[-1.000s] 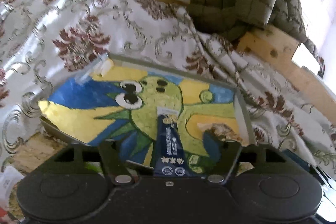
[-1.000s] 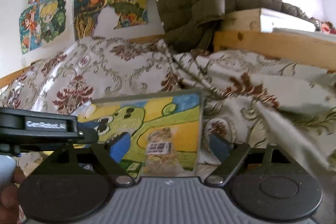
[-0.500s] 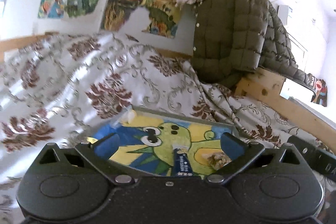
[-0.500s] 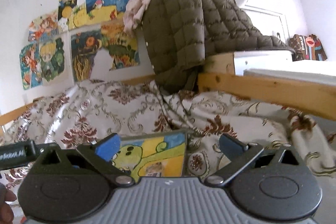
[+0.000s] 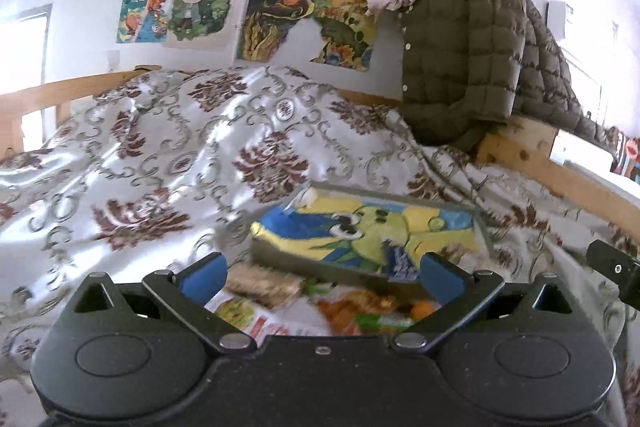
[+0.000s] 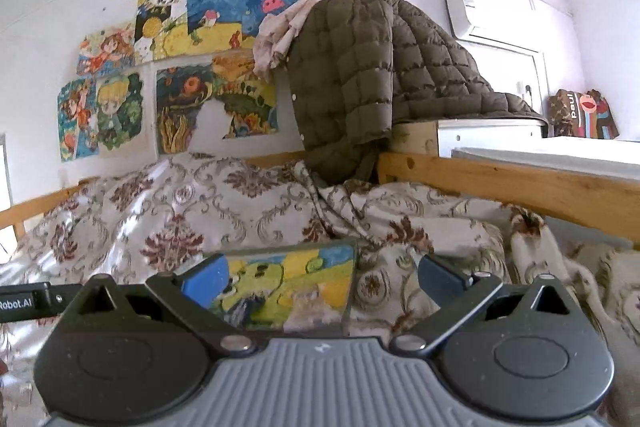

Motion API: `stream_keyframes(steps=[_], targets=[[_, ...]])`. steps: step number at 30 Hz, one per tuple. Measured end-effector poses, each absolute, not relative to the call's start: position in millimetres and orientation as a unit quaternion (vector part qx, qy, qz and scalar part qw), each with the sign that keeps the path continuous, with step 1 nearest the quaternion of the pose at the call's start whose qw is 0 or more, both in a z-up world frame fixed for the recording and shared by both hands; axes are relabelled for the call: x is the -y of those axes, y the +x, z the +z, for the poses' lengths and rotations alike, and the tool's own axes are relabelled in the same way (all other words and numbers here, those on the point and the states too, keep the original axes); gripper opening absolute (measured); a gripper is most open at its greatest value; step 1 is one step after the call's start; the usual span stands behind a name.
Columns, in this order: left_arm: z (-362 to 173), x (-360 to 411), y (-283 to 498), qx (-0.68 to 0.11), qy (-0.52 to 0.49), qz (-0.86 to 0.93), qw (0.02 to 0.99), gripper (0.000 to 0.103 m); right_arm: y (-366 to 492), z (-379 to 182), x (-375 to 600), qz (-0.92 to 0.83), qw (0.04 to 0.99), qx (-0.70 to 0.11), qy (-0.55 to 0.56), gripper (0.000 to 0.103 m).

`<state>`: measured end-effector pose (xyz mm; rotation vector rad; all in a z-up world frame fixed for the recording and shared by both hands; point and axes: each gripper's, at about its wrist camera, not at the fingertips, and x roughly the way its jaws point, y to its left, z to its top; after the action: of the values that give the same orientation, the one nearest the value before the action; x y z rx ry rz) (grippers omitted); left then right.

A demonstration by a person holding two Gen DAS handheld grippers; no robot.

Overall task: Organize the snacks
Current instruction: 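Withdraw both tools from the tray back over the remaining snacks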

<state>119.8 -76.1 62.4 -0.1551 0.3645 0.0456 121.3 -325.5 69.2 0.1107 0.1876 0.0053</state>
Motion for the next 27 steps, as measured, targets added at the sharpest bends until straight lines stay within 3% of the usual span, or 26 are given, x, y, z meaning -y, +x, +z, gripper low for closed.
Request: stream_keyframes(steps=[13,27], targets=[[31.0,59.6,63.5,-0.214,-0.057,0.045,0.974,0.102,67.5,41.5,300.2,0.023,0.982,-0.183,0.034,0.103],[6.1,44.6,55.6,-0.26,-0.016,0.057,0.964,0.102,62.2,19.0,272.5,0.046,0.961,-0.272,-0.002,0.103]])
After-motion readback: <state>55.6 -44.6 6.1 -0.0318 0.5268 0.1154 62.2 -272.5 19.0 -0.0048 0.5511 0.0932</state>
